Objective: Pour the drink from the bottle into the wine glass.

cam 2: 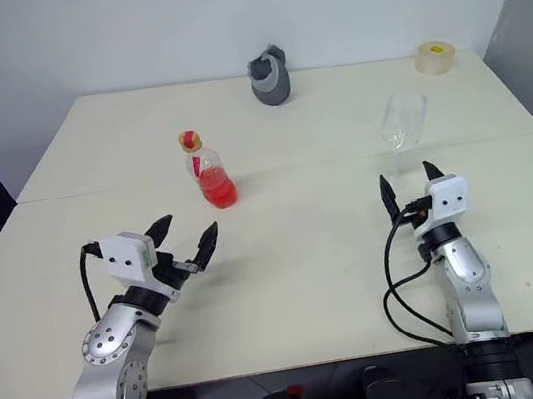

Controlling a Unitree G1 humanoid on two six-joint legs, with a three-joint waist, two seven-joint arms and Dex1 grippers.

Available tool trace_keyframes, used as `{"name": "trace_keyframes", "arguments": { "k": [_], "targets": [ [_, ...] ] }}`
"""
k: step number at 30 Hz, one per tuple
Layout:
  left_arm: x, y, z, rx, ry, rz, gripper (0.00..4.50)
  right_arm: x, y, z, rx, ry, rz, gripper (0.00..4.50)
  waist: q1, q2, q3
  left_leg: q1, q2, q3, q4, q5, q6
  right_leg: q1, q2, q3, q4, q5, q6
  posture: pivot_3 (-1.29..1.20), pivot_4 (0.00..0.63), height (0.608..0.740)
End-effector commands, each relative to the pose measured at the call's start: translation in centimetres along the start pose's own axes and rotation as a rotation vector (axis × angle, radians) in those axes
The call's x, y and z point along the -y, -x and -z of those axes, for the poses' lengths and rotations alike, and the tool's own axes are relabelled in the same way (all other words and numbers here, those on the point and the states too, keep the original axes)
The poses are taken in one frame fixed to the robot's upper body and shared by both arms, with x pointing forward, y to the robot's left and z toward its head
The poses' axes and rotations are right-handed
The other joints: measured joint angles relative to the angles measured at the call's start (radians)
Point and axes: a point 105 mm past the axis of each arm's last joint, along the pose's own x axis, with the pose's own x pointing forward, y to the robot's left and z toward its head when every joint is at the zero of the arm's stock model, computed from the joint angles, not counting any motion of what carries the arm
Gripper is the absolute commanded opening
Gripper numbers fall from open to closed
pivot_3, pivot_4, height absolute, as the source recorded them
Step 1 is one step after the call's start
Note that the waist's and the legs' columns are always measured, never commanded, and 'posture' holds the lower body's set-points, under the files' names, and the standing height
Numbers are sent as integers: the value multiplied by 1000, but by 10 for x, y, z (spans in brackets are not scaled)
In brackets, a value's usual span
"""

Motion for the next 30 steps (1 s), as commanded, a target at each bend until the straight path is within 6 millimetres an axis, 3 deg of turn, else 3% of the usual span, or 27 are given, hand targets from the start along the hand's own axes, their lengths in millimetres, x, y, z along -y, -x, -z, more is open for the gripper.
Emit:
{"name": "trace_keyframes", "arguments": {
  "k": [1,5,8,16,20,30],
  "targets": [
    [-2,-4,-27,98,-23,18,4485,-1,-2,-13,50,9,-2,4500,0,0,0,0,0,0,0,0,0,0,0,0,0,0,0,0,150,740],
    [-4,-6,-34,137,-43,7,4485,-2,-1,-12,48,7,-9,4500,0,0,0,0,0,0,0,0,0,0,0,0,0,0,0,0,150,740],
    [-6,-8,-27,103,-67,-6,4485,-8,-1,-11,37,-14,-50,4500,0,0,0,0,0,0,0,0,0,0,0,0,0,0,0,0,150,740],
    [-2,-13,-25,122,-14,-5,4485,-51,6,-10,-24,-86,-305,4500,0,0,0,0,0,0,0,0,0,0,0,0,0,0,0,0,150,740],
    [-25,-20,-9,61,-24,-135,4485,-73,9,-11,-64,-63,-440,4500,1,0,0,0,0,-1,0,0,0,0,0,0,0,0,0,0,150,740],
    [-25,-66,14,-28,18,-70,4485,-94,-3,-24,-73,-113,-523,4500,1,-1,0,-1,-1,-1,1,0,0,0,0,-1,0,0,1,0,150,740]
  ]
}}
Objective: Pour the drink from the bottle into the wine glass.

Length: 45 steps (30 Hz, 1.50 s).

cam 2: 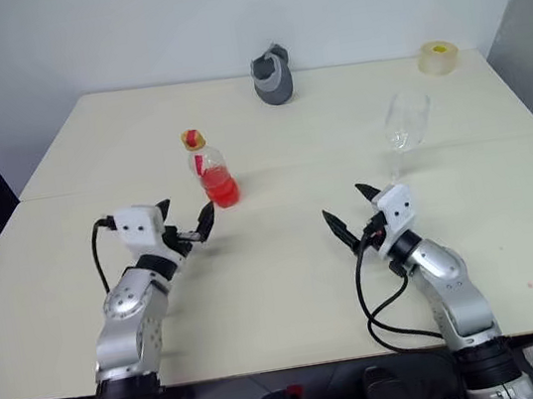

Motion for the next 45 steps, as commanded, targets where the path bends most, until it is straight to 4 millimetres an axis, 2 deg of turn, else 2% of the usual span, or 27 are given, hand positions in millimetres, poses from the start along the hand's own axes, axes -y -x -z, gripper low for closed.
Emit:
{"name": "trace_keyframes", "arguments": {
  "k": [1,8,15,20,25,30,40,41,45],
  "targets": [
    [3,-12,-5,26,-8,42,4485,-14,-6,-21,52,-9,-71,4500,0,0,0,0,0,0,0,0,0,0,0,0,0,0,0,0,150,740],
    [2,-34,0,12,2,84,4485,-28,-11,-33,73,17,-125,4500,0,0,0,-1,0,-1,0,0,0,-1,0,-2,0,0,0,0,150,740],
    [4,-53,-1,18,13,101,4485,-31,-14,-40,94,19,-130,4500,0,0,0,-3,0,-1,1,0,0,-1,0,-5,-1,0,0,0,150,740],
    [4,-64,-4,21,15,105,4485,-32,-15,-42,101,20,-134,4500,0,0,0,-5,0,-3,2,0,0,-1,-1,-14,-1,0,0,0,150,740],
    [5,-73,-8,17,14,113,4485,-37,-15,-45,108,18,-155,4500,0,0,0,-6,0,-4,2,0,0,-1,-1,-16,-1,0,0,0,150,740],
    [9,-82,-11,8,37,135,4485,-56,-13,-48,83,38,-308,4500,-1,0,0,-7,-1,-5,2,0,0,-1,-1,-16,-1,0,0,0,150,740],
    [17,-86,-10,-3,94,161,4485,-64,-9,-51,62,53,-393,4500,0,0,0,-7,-1,-6,3,0,0,-1,-1,-17,-1,0,0,0,150,740],
    [17,-86,-9,-3,98,163,4089,-64,-10,-52,62,54,-394,4500,0,0,0,-7,-1,-6,3,0,0,-1,-1,-17,-1,0,0,0,150,740],
    [18,-86,-7,-8,122,161,3030,-64,-9,-54,64,57,-390,4500,-1,0,0,-7,-1,-6,3,0,0,-1,-1,-17,-1,0,0,0,150,740]
  ]
}}
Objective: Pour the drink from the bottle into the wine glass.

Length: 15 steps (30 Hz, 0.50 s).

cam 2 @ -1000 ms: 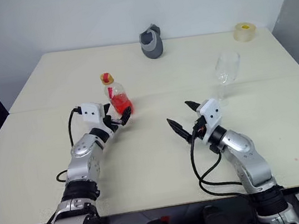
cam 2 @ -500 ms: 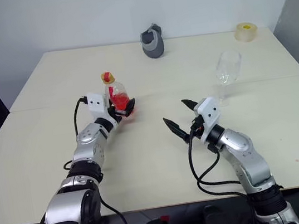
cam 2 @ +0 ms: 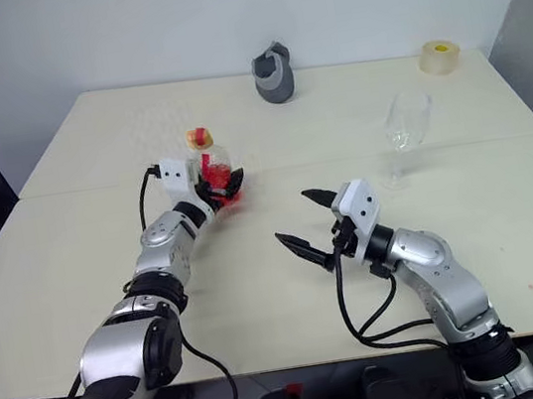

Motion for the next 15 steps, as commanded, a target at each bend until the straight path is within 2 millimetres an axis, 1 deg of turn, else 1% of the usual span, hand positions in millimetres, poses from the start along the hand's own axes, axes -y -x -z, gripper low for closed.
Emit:
{"name": "trace_keyframes", "arguments": {
  "k": [1,3,5,7,10,12,13,15],
  "targets": [
    [6,-5,-10,37,12,24,2780,-4,0,-18,48,39,-22,4500,0,0,0,0,0,0,0,0,0,0,0,0,0,0,0,0,150,740],
    [8,-6,-12,44,10,30,2367,-4,1,-19,49,45,-21,4500,0,0,0,0,0,0,0,0,0,0,0,0,0,0,0,0,150,740],
    [13,-7,-14,48,-30,64,2101,-5,2,-22,62,63,-25,4500,0,0,0,0,0,0,0,0,0,0,0,0,0,0,0,0,150,740],
    [26,-7,-15,54,-92,137,1963,-4,3,-25,68,75,-22,4500,1,0,0,0,0,0,0,0,0,0,0,0,0,0,0,0,150,740],
    [50,-2,-17,74,-142,277,1949,1,8,-34,77,87,-2,4500,2,0,0,-1,-1,0,0,0,0,0,0,0,0,0,0,0,150,740],
    [77,14,-10,55,-226,455,1948,4,14,-43,71,72,12,4500,0,0,0,-1,0,-1,0,0,0,0,-1,1,0,0,0,0,150,740],
    [87,22,-7,43,-252,518,1947,5,15,-47,65,63,17,4500,-3,0,0,-1,0,-2,0,0,-1,0,-1,1,0,0,0,0,150,740],
    [109,43,-2,9,-267,650,1941,3,19,-56,52,50,2,4500,-5,0,0,-1,0,-5,0,2,-4,-1,-2,2,0,0,0,0,150,740]
  ]
}}
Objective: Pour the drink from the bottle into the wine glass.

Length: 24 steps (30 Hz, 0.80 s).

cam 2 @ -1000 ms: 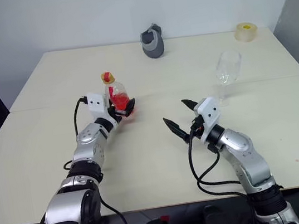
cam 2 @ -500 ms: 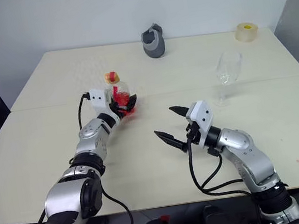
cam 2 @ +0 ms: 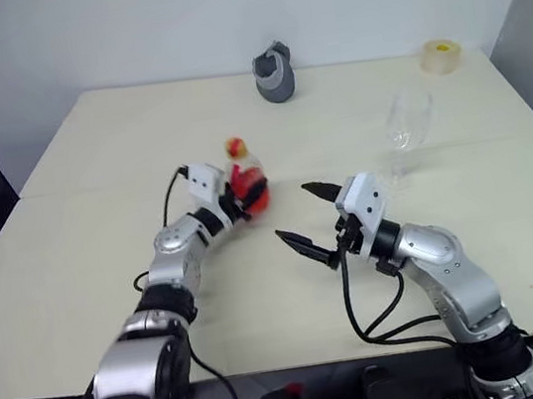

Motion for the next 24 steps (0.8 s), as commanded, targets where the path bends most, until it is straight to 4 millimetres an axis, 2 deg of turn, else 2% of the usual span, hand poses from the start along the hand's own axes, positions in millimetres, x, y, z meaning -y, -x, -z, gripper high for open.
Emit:
{"name": "trace_keyframes", "arguments": {
  "k": [1,4,8,24],
  "targets": [
    [44,5,-21,9,-66,236,1933,-4,5,-31,39,17,-31,4500,-1,0,0,0,1,0,0,0,0,0,0,1,0,0,0,0,150,740],
    [79,16,-22,-11,-31,385,1923,-11,10,-38,9,27,-102,4500,1,0,0,0,1,-5,0,0,1,1,1,0,1,0,0,0,150,740],
    [96,21,-23,-33,-16,459,1923,-16,13,-39,-21,33,-152,4500,3,0,0,0,0,-6,0,0,1,2,1,-2,1,0,-1,0,150,740],
    [99,19,-21,-49,-27,466,1922,-14,0,-17,-41,45,-119,4500,4,0,0,0,-1,-6,0,0,1,2,1,-2,1,0,-1,0,150,740]
  ]
}}
